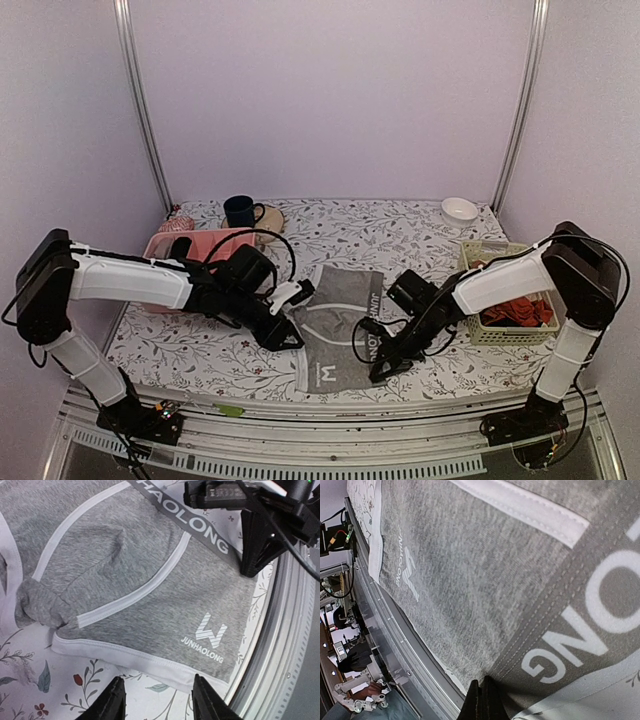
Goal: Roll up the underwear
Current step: Adjust the underwear at the center of the board, then move the underwear to the center of the board.
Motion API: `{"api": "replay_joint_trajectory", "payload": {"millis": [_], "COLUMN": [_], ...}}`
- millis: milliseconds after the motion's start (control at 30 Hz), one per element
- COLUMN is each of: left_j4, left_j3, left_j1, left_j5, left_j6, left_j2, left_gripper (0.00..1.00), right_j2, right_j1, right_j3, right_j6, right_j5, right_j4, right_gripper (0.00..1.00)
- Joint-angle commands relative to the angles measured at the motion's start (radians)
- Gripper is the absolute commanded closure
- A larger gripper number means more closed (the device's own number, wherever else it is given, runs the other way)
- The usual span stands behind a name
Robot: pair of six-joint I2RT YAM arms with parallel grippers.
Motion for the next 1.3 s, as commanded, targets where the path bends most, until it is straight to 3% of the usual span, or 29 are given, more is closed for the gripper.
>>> {"api": "replay_joint_trajectory", "payload": {"millis": [0,200,367,700,1067,1267], "left_j4": [-0.005,-0.018,-0.044,-0.042,-0.059,-0.059], "left_j3": [0.01,0.101,0.217,0.431,0.682,0.778], "left_j1": [-0.011,0.01,0.032,0.171,0.227,0.244], "left_j5": [-0.065,-0.084,-0.069,0.023,0.025,0.005], "left_j6": [0.009,0.022,0.036,0.063,0.072,0.074], "left_j2": [-0.028,0.035,0.143,0.303,0.52,0.602], "left_gripper": [0.52,0.48,0.47,0.51,0.55,0.56], "right_j2": [-0.027,-0.113,-0.063,0.141,0.418,0.469], "right_j1": [-0.01,-0.019,-0.056,-0.267,-0.39,-0.427], "right_j3": [-0.083,0.056,0.22,0.443,0.655,0.732], "right_j6": [-0.01,-0.067,-0.048,-0.065,-0.119,-0.09], "right_j5": [0.075,0.023,0.088,0.11,0.124,0.139], "right_j4": [-0.081,-0.122,-0.108,-0.061,-0.082,-0.09], "right_gripper": [1.0,0.87,0.82,0.82,0.87,0.87]}}
